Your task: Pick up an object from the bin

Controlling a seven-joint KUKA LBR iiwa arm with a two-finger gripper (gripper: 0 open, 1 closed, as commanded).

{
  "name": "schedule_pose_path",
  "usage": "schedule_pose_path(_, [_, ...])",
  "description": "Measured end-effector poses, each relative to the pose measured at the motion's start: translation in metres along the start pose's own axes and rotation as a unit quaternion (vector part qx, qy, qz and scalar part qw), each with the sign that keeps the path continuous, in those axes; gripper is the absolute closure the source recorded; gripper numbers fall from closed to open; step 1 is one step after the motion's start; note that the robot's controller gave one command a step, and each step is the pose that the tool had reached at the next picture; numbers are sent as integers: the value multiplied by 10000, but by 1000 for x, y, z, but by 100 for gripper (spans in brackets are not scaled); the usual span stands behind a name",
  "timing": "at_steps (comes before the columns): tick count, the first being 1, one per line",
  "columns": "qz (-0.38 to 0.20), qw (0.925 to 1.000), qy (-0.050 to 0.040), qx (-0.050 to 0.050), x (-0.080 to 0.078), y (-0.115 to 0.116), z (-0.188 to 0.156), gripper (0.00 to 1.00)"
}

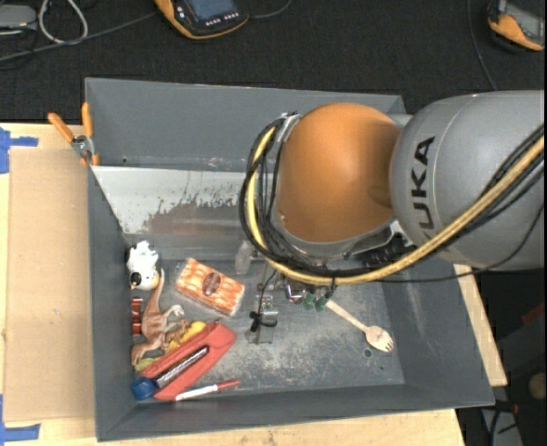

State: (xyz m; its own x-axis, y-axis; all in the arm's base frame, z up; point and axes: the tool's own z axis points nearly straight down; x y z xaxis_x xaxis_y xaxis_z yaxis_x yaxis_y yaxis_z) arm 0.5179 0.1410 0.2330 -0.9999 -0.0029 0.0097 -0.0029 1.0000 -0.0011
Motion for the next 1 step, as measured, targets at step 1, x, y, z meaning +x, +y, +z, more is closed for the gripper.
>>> schedule_pose_path(1, [18,10000,-44,-7,-2,-1,-4,0])
